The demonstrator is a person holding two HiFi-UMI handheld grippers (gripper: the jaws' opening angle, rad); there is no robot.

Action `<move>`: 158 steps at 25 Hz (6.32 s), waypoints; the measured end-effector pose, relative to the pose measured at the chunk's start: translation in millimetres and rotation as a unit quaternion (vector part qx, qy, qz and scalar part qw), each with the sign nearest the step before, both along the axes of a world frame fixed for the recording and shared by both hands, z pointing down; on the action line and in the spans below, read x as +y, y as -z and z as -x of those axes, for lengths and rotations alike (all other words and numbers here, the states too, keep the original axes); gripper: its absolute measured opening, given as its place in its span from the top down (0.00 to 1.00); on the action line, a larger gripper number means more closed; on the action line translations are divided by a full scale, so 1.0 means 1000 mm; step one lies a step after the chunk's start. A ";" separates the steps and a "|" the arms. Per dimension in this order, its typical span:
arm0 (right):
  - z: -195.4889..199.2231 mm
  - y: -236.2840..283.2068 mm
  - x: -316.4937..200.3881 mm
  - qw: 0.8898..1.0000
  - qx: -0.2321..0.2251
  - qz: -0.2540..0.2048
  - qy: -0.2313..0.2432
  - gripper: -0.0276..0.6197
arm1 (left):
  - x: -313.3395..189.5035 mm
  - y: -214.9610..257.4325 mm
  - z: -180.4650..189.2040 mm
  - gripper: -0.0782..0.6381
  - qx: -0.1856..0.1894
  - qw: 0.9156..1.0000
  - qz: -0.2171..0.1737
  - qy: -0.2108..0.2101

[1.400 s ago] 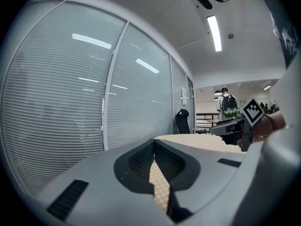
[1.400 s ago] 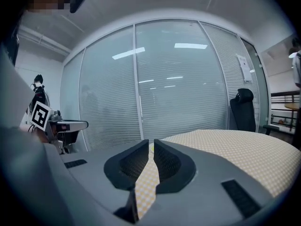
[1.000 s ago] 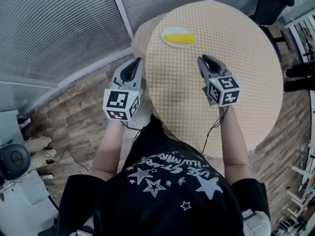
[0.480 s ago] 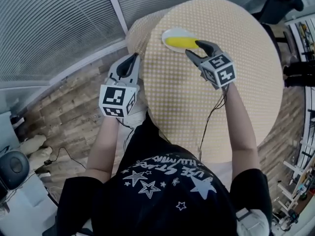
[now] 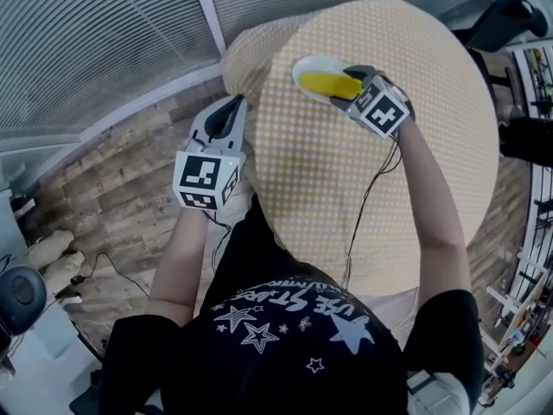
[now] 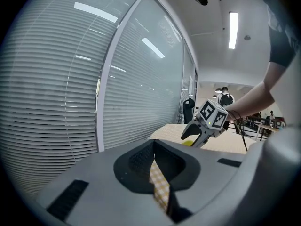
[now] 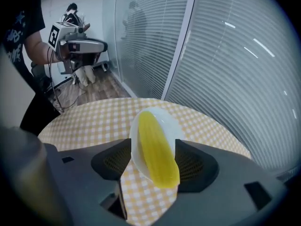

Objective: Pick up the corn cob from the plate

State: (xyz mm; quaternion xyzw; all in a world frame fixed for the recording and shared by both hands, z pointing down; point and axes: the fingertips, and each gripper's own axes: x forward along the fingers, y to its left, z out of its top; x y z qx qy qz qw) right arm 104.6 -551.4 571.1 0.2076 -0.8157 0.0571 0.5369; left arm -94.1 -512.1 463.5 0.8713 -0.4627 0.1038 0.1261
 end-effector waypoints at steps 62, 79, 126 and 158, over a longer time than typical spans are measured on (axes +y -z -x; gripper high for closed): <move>-0.004 -0.049 -0.015 0.986 0.123 0.094 0.055 0.55 | -0.003 -0.032 0.000 0.88 -0.005 1.000 0.018 -0.002; -0.001 0.061 0.019 0.987 -0.120 -0.054 -0.096 0.55 | 0.050 0.019 -0.029 0.88 -0.012 1.000 -0.020 -0.017; -0.039 0.252 0.441 0.739 -0.639 -0.058 -0.206 0.55 | 0.400 0.127 -0.097 0.88 -0.006 0.992 -0.123 -0.007; 0.044 0.285 0.626 0.737 -0.605 -0.156 -0.259 0.55 | 0.567 0.152 -0.002 0.88 0.021 0.986 -0.141 -0.087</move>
